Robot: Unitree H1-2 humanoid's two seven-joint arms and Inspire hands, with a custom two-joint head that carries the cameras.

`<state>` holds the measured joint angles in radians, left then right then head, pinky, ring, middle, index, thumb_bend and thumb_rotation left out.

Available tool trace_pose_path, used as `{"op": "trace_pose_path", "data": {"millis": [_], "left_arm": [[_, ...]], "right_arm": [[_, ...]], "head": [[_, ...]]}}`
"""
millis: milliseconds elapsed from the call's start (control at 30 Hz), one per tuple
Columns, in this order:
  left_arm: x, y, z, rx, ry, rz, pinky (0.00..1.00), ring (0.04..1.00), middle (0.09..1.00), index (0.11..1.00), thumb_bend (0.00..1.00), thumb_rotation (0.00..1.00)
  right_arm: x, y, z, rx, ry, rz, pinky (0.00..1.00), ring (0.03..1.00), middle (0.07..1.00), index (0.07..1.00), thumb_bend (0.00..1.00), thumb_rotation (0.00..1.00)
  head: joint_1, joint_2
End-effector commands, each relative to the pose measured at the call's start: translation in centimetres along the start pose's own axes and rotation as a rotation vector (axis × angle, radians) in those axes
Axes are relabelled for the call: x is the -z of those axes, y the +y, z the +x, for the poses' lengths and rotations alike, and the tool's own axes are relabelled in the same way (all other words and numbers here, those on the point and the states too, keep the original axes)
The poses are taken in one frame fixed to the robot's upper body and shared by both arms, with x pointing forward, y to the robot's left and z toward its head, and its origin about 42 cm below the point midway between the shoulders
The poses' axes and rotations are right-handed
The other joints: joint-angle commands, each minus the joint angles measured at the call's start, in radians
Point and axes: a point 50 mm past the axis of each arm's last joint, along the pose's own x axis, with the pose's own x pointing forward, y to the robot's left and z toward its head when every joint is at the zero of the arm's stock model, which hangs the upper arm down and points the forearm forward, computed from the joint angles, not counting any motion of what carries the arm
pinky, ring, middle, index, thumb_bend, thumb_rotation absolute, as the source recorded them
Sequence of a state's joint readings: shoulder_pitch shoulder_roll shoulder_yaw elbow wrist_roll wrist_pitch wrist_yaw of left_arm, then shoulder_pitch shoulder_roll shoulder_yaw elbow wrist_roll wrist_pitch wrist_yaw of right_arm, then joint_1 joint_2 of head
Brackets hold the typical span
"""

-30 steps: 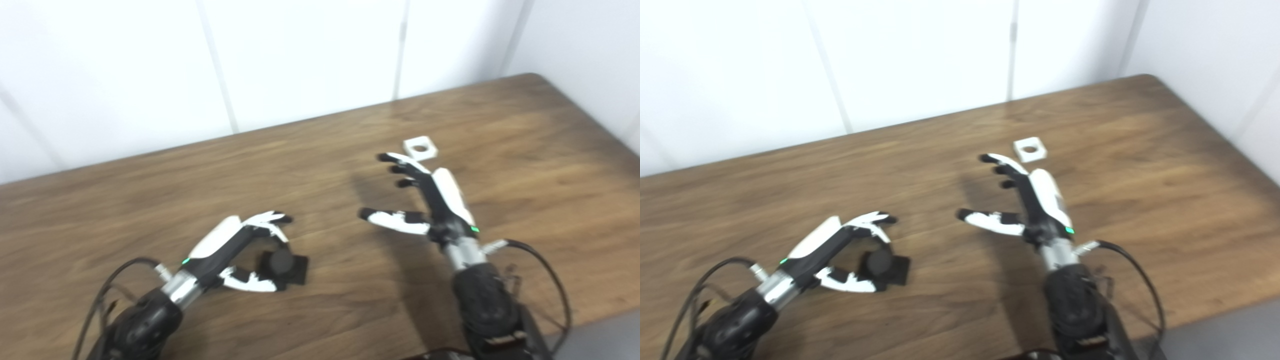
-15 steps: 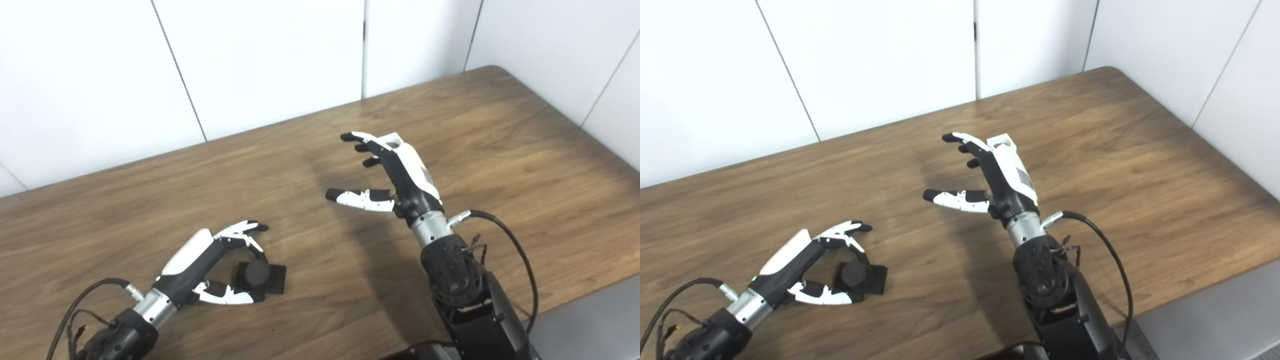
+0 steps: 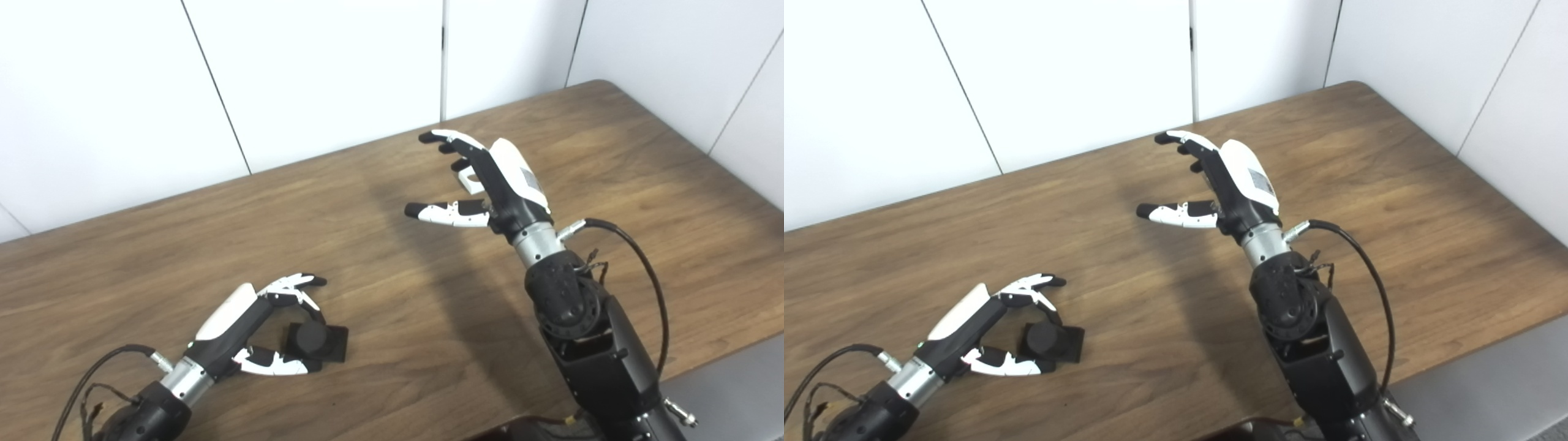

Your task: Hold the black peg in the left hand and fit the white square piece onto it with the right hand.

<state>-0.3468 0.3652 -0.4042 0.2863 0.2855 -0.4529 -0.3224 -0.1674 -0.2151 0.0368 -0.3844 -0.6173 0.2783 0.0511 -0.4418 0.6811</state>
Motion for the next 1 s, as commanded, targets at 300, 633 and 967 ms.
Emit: {"op": "trace_pose_path", "data": {"millis": [300, 633, 967], "left_arm": [[1.4, -1.8, -1.9, 0.110, 0.097, -0.002, 0.96, 0.932, 0.882, 0.493, 0.52, 0.08], [1.3, -2.0, -1.8, 0.118, 0.098, 0.005, 0.94, 0.934, 0.883, 0.494, 0.52, 0.08], [1.0, -2.3, -1.7, 0.119, 0.097, 0.004, 0.95, 0.938, 0.886, 0.494, 0.52, 0.08]], "right_arm": [[-1.3, -1.6, 1.0, 0.054, -0.070, -0.019, 0.69, 0.803, 0.855, 0.796, 0.68, 0.38], [0.0, -4.2, 3.2, 0.056, -0.057, -0.101, 0.73, 0.848, 0.866, 0.796, 0.64, 0.29], [0.9, -5.7, 4.7, 0.066, -0.045, -0.153, 0.71, 0.837, 0.859, 0.796, 0.66, 0.29]], "head": [[0.007, -0.005], [0.016, -0.006], [0.022, -0.005]]}}
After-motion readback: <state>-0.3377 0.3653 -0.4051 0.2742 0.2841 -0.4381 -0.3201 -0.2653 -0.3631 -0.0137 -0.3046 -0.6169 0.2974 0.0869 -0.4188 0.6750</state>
